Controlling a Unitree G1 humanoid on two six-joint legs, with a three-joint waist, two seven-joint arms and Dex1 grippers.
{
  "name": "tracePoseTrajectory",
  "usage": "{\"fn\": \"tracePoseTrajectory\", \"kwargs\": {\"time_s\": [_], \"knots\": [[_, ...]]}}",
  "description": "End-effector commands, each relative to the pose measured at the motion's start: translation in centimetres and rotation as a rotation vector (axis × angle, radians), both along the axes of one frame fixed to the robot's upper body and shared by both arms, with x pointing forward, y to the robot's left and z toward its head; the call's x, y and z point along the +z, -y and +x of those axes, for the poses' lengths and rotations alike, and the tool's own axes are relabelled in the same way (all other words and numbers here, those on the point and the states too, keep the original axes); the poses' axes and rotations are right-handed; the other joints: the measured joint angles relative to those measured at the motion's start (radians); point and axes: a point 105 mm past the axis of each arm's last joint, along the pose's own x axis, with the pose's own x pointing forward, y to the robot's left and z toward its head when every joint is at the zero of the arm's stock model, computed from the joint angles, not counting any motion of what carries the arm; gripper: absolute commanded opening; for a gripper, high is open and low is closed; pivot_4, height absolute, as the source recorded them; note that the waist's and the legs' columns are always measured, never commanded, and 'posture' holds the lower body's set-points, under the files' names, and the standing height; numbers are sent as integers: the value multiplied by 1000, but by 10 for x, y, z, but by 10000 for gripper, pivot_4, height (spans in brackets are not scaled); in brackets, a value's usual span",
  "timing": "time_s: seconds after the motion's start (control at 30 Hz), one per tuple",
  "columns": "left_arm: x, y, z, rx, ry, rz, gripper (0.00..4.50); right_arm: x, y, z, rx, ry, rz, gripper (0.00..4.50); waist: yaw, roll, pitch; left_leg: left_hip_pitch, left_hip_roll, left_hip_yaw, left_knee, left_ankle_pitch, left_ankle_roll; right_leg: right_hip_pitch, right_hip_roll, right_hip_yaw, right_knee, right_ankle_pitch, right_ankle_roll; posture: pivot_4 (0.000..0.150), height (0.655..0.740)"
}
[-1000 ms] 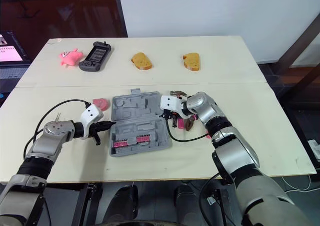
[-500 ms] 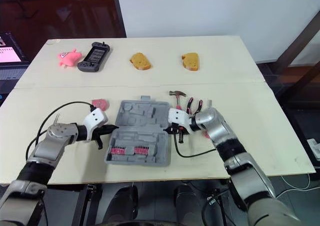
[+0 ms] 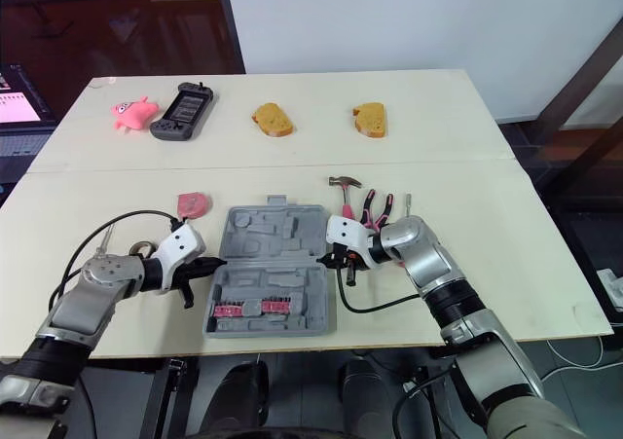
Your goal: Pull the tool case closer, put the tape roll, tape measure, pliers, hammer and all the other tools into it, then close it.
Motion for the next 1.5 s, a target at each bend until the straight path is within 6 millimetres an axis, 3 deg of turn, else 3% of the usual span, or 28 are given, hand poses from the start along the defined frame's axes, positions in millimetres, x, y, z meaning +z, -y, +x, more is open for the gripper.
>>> {"fn": "tracePoseTrajectory", "kwargs": {"time_s": [0.03,0.33,0.63,0.83,1.07,1.33,1.5], "knots": [[-1,-2,-8,-5,-17,-3,0,10,-13,-6,39,20,48,280,2,0,0,0,0,0,0,0,0,0,0,0,0,0,0,1500,7238],[-12,11,-36,-56,-91,-31,0,2,-12,-26,48,-41,45,280,1,0,0,0,0,0,0,0,0,0,0,0,0,0,0,1500,7238],[-21,1,-53,-25,-126,-18,0,-4,-4,-38,34,-76,38,280,4,0,0,0,0,0,0,0,0,0,0,0,-1,-1,-1,1500,7238],[-20,-11,-53,-24,-136,13,0,-4,-5,-41,38,-83,34,280,2,0,0,0,0,0,0,0,0,0,0,0,-1,-1,-1,1500,7238],[-24,-8,-60,-36,-162,-4,0,-7,0,-46,19,-101,33,280,3,0,0,0,0,0,0,0,0,0,0,0,-1,-1,-2,1500,7238],[-23,-11,-61,-35,-172,-12,0,-6,7,-40,-8,-84,24,280,3,0,0,0,0,0,0,0,0,0,0,0,-1,-2,-3,1500,7238],[-20,-11,-47,12,-117,-26,0,-6,7,-37,-11,-78,26,280,4,0,0,0,0,0,0,0,0,0,0,0,-1,-2,-3,1500,7238]]}}
